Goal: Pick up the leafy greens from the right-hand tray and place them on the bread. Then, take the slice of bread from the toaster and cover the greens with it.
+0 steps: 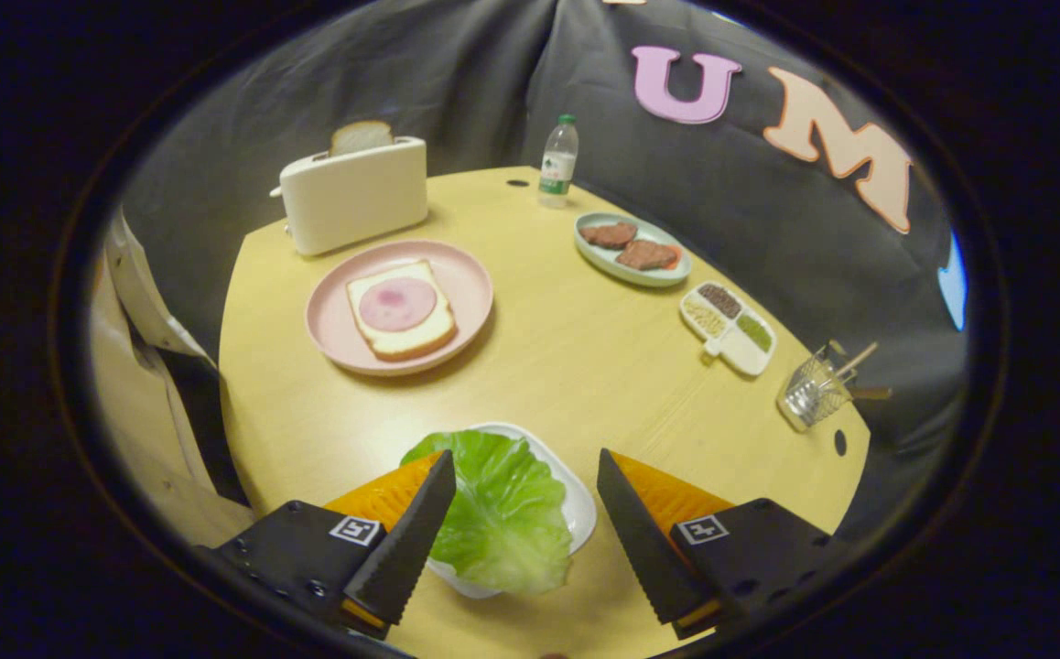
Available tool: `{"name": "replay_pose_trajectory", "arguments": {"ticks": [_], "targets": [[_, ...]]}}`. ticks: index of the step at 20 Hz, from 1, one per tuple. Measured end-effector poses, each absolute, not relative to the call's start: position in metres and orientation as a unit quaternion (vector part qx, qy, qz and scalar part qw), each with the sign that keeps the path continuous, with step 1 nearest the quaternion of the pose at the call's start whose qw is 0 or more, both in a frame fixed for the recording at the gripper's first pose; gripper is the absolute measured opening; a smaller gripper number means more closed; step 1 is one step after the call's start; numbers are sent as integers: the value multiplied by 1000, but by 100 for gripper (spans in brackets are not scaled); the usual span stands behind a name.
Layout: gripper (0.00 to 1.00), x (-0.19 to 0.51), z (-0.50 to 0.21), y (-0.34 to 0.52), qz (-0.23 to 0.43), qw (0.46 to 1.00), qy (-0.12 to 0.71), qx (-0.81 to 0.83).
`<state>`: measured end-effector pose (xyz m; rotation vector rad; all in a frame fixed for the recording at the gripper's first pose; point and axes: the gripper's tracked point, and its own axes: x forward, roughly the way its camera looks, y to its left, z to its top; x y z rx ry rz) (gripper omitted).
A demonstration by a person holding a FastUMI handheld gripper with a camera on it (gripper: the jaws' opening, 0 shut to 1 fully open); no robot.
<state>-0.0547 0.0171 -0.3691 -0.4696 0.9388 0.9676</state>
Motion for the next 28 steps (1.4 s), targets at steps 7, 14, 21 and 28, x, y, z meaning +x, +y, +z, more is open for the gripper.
{"name": "replay_pose_trajectory", "arguments": {"ticks": [7, 14, 21, 28], "targets": [[100, -83, -412, 12, 466, 692, 494, -244], [83, -93, -423, 10, 469, 663, 536, -228], [48, -90, -423, 8, 455, 667, 546, -224], [6, -88, -410, 12, 457, 675, 535, -222]]}}
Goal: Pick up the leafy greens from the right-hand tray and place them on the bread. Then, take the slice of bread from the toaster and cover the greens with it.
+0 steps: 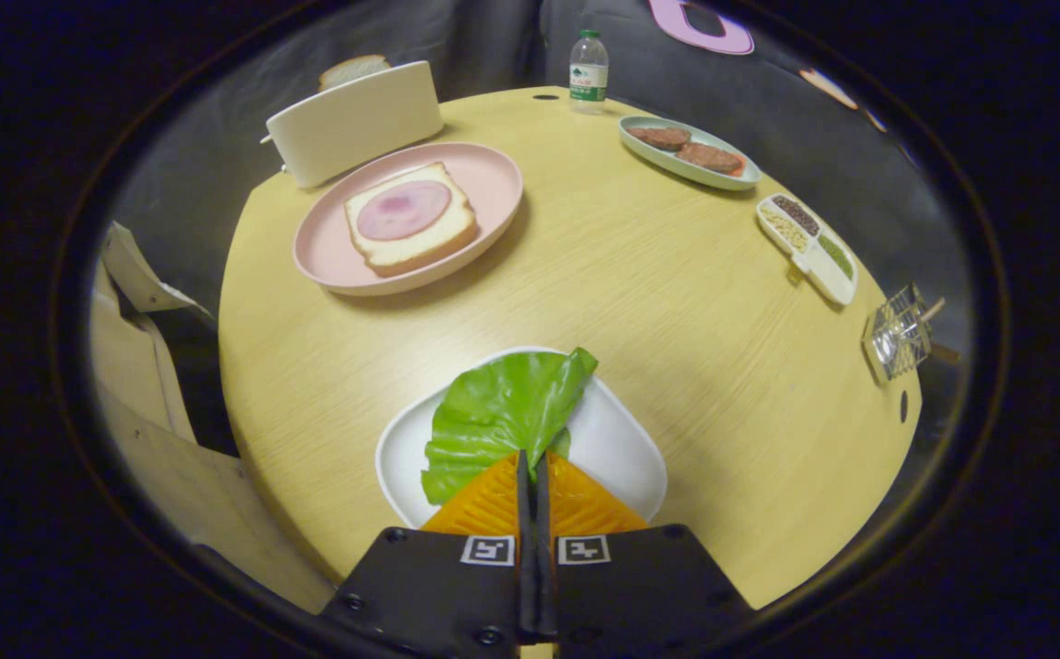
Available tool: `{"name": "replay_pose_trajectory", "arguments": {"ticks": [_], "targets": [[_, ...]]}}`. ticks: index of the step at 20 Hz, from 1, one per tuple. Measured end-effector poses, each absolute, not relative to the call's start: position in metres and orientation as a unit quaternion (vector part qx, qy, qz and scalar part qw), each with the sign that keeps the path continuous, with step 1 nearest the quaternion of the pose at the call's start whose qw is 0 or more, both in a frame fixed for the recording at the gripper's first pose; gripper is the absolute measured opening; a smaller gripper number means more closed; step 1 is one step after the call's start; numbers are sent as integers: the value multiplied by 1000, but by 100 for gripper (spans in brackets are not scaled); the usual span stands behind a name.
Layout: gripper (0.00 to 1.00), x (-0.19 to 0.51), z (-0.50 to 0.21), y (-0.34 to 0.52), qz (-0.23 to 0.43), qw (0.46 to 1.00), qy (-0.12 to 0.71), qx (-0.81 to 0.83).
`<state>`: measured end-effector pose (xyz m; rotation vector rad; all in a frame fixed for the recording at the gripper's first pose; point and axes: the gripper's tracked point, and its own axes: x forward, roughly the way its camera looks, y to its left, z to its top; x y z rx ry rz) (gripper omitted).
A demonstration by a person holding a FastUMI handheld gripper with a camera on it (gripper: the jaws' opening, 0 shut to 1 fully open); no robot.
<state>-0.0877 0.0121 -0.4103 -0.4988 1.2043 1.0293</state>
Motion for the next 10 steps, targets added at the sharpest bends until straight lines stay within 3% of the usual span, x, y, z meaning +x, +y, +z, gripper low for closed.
{"name": "replay_pose_trajectory", "arguments": {"ticks": [10], "targets": [[4, -85, -364, 41, 457, 698, 512, -203]]}}
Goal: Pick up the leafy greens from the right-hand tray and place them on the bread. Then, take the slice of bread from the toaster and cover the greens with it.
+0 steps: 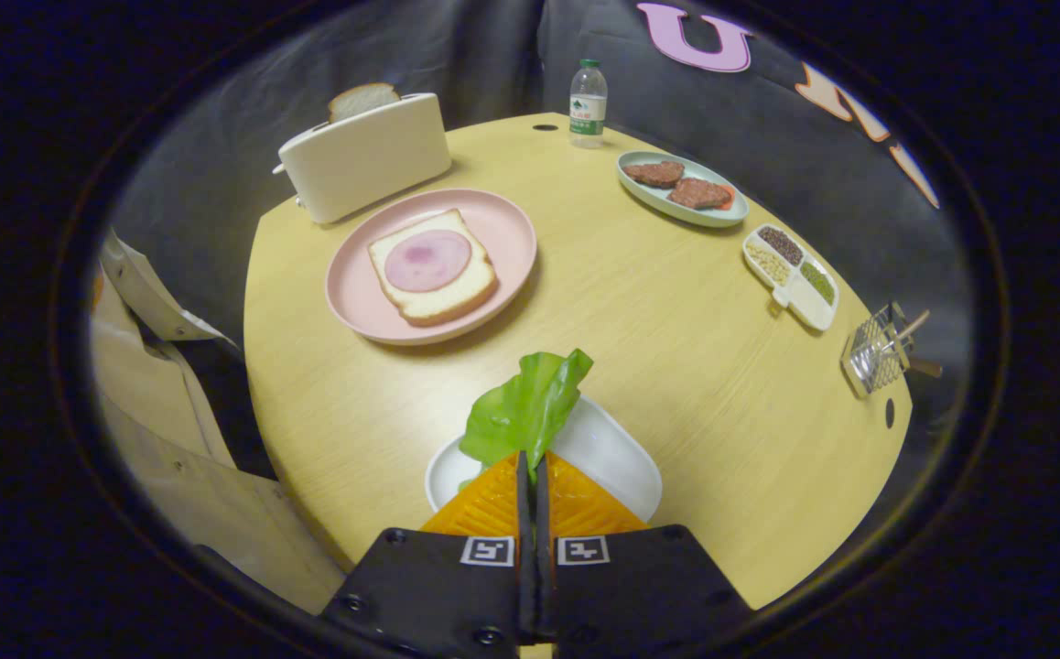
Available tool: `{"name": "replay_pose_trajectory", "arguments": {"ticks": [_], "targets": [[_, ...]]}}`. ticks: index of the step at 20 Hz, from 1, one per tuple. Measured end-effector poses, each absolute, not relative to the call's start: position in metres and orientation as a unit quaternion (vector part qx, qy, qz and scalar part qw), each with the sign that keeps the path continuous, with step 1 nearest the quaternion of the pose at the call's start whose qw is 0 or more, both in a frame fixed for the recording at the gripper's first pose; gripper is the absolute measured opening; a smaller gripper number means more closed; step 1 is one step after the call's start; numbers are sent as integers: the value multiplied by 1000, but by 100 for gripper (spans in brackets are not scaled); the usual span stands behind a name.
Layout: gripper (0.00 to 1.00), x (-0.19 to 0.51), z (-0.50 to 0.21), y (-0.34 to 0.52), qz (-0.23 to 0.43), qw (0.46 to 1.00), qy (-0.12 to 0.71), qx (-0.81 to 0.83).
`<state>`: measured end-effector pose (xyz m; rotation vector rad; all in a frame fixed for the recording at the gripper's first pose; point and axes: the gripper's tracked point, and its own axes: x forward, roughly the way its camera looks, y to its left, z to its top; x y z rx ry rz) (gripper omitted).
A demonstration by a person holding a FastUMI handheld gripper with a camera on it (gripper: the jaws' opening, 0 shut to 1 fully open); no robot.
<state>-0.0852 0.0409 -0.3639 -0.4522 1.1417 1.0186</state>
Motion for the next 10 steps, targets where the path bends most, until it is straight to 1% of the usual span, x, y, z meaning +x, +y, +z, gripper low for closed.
{"name": "replay_pose_trajectory", "arguments": {"ticks": [6, 10], "targets": [[4, -79, -334, 70, 467, 706, 489, -211], [3, -78, -313, 104, 487, 704, 475, -203]]}}
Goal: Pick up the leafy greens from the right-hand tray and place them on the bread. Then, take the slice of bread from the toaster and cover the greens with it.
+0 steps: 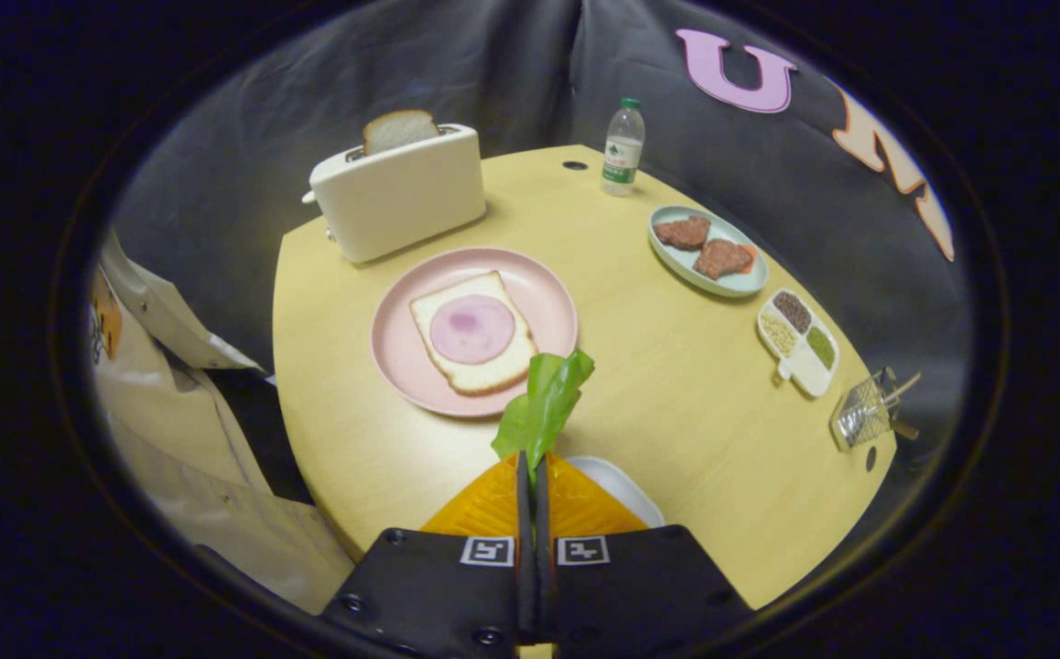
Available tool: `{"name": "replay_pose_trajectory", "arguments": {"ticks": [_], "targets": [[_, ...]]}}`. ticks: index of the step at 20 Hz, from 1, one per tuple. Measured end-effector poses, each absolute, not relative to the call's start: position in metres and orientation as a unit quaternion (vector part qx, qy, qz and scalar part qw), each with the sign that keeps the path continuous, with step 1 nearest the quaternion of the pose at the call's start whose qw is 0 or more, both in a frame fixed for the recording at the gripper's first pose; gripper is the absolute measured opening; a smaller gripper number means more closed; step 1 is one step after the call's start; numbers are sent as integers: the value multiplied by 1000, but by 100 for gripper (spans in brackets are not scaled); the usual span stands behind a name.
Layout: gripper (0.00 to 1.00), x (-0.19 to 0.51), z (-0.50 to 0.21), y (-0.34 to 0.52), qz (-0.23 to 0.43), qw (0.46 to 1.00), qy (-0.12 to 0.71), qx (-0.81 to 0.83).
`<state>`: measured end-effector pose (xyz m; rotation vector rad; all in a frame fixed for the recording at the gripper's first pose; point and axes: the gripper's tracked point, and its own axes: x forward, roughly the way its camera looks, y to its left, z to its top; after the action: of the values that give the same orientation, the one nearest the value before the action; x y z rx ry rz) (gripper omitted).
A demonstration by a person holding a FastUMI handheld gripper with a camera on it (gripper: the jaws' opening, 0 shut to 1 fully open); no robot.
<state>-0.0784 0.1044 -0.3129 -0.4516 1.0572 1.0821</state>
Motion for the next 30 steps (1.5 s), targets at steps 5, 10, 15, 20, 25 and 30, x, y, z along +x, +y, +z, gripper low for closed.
{"name": "replay_pose_trajectory", "arguments": {"ticks": [5, 10, 15, 20, 25, 30], "targets": [[3, -83, -298, 155, 519, 695, 456, -199], [3, -93, -304, 201, 544, 680, 449, -200], [3, -99, -312, 241, 560, 672, 445, -194], [3, -107, -328, 268, 571, 654, 459, -189], [4, -101, -347, 276, 560, 653, 474, -189], [23, -83, -373, 263, 526, 659, 491, -220]]}}
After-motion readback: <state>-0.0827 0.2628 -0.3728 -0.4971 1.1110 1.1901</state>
